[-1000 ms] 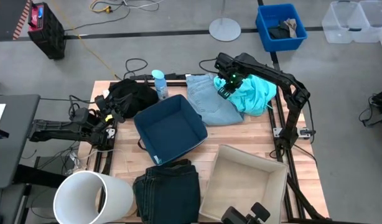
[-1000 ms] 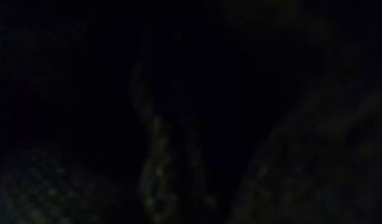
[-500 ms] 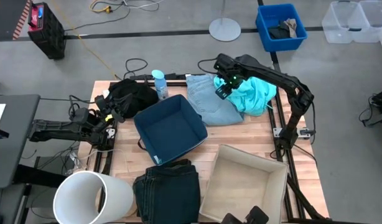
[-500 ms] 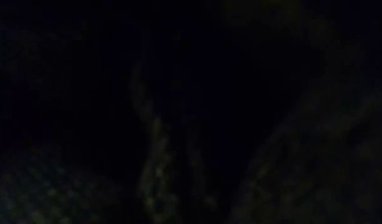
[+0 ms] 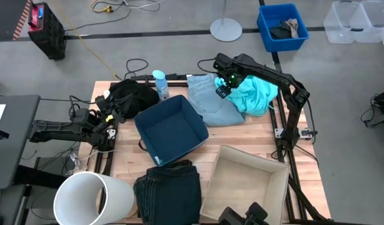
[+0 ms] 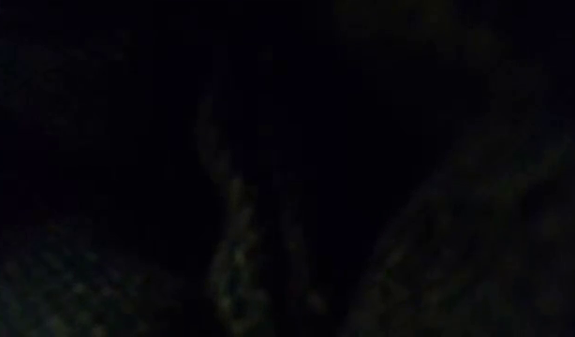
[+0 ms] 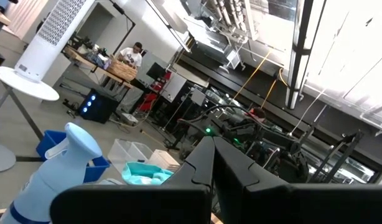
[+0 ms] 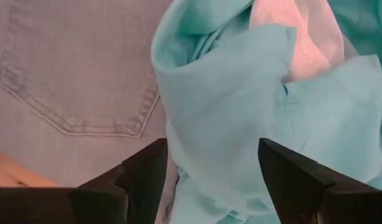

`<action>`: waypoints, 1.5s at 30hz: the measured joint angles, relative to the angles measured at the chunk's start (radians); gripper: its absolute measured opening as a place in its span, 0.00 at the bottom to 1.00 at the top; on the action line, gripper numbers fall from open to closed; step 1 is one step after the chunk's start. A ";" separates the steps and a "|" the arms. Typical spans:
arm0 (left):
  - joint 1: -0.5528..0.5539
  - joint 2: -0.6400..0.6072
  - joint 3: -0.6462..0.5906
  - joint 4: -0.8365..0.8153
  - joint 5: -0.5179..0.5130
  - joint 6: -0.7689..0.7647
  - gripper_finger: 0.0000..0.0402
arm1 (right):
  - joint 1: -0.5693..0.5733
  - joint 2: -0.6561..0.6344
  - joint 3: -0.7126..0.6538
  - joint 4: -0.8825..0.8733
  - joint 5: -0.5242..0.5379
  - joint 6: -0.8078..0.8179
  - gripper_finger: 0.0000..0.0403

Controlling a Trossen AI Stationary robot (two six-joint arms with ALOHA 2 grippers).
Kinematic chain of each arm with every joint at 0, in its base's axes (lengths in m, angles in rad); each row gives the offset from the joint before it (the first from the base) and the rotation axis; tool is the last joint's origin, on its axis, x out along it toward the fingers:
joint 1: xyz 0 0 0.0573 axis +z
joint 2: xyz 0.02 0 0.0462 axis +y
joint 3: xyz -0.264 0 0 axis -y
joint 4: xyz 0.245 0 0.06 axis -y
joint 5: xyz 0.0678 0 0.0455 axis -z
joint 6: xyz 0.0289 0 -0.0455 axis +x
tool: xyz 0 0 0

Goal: Sort clothes
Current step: Put the light blue shorts into the brown laundry organizer

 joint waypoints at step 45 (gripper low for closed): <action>0.000 0.000 0.000 0.000 0.002 -0.018 0.00 | 0.077 0.000 0.163 -0.059 -0.002 0.042 0.24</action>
